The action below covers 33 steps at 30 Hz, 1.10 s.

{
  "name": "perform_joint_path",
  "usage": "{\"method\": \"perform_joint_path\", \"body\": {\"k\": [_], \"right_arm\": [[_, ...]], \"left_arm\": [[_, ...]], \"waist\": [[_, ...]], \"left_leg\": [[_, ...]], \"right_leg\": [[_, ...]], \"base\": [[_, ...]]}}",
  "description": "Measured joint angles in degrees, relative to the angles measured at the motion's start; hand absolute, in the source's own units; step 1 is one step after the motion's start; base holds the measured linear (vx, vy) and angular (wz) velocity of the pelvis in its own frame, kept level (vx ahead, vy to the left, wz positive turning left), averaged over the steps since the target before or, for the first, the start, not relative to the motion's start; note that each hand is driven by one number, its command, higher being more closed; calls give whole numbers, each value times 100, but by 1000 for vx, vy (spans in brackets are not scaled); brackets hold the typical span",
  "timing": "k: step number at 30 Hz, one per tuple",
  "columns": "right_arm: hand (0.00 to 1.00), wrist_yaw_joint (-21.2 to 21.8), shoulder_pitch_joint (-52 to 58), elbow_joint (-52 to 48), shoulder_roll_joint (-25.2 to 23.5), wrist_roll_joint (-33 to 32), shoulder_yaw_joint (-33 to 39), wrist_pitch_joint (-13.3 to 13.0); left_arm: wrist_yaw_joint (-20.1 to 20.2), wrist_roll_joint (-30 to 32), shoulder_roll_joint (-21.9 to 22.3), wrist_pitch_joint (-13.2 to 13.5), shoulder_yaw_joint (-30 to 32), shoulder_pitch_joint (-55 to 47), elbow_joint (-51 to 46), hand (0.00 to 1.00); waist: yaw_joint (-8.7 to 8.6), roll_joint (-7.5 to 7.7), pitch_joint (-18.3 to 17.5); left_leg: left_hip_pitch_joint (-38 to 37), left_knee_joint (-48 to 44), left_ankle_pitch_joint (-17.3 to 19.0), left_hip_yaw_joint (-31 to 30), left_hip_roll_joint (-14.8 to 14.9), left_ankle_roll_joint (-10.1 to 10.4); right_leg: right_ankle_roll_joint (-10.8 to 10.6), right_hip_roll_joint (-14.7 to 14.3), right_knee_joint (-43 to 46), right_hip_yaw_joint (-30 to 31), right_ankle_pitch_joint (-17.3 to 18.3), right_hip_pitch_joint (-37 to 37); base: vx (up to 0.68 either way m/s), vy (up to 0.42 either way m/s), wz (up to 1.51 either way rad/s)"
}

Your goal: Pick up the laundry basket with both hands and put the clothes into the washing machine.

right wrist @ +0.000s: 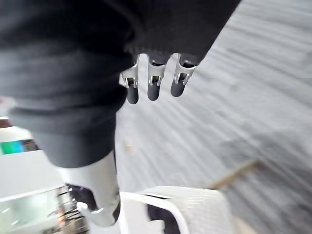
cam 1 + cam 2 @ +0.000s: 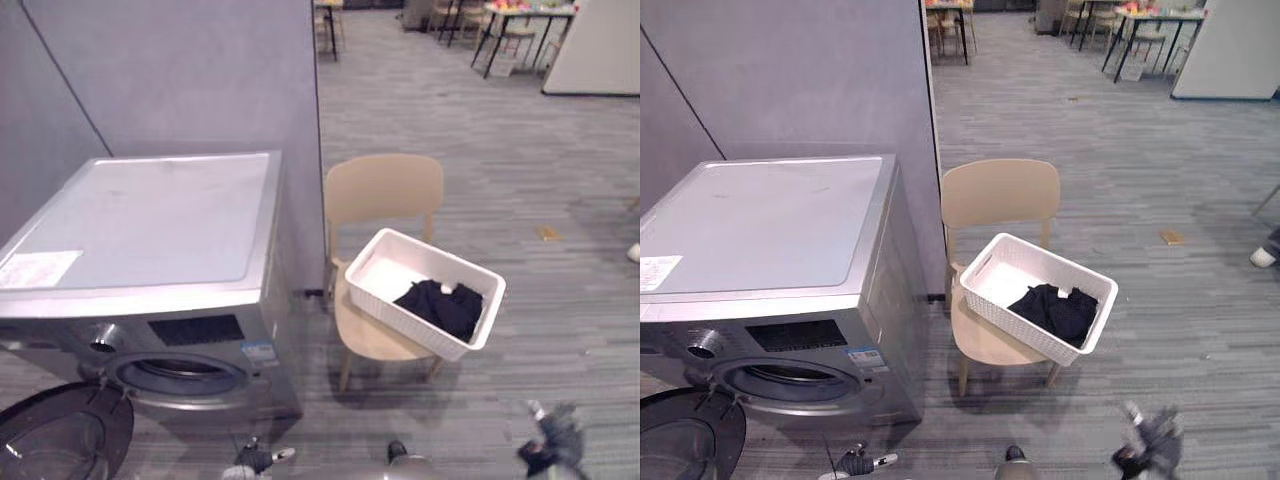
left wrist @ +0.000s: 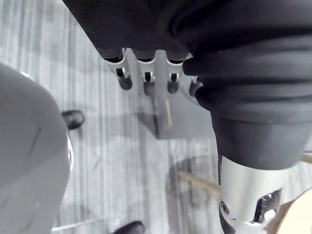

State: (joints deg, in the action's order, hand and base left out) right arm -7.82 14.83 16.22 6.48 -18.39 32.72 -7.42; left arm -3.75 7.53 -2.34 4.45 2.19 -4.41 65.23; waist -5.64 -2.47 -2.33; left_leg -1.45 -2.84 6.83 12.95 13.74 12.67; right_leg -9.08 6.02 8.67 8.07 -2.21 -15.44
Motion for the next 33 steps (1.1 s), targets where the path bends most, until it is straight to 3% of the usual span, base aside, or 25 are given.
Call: {"method": "perform_joint_path", "body": {"k": [6,11,14,22,28,33], "right_arm": [[0,-7,-668,-1809,785,1210,3,-33],[0,254,-1302,-2132,1859,1701,-557,-97],[0,390,-1931,-2099,2474,1807,-1047,-99],[0,761,-3616,-523,3751,1919,-2348,6],[0,1179,-4449,509,4287,2133,-3386,106],[0,1205,-5019,1364,4394,2138,-3833,157]], "left_arm": [[93,463,142,4,72,-78,-374,0],[154,436,344,40,-74,130,-706,0],[164,320,385,58,-290,252,-983,0],[156,-349,529,134,-787,457,-1378,0],[121,-477,468,153,-824,591,-1587,0],[105,-671,391,156,-641,637,-1644,0]], "waist": [[104,-56,153],[357,-45,504],[392,-63,757],[558,-149,1284],[632,-122,1468],[639,-105,1612]], "left_leg": [[384,-174,-80,105,39,-7],[735,-440,-31,82,88,-9],[1075,-619,-32,-15,51,-9],[1544,-772,-83,-120,-53,50],[1793,-924,-75,-82,-90,41],[1971,-1035,-85,12,-173,39]], "right_leg": [[17,-3,-59,-3,-136,-311],[38,5,162,-23,-122,-626],[48,23,550,-24,-4,-1022],[57,127,1184,-11,169,-1651],[39,223,1485,23,280,-1962],[41,315,1819,98,413,-2249]], "base": [[36,13,-3],[-36,-8,2],[-73,-30,10],[-47,-29,10],[-9,-7,7],[7,4,4]]}}
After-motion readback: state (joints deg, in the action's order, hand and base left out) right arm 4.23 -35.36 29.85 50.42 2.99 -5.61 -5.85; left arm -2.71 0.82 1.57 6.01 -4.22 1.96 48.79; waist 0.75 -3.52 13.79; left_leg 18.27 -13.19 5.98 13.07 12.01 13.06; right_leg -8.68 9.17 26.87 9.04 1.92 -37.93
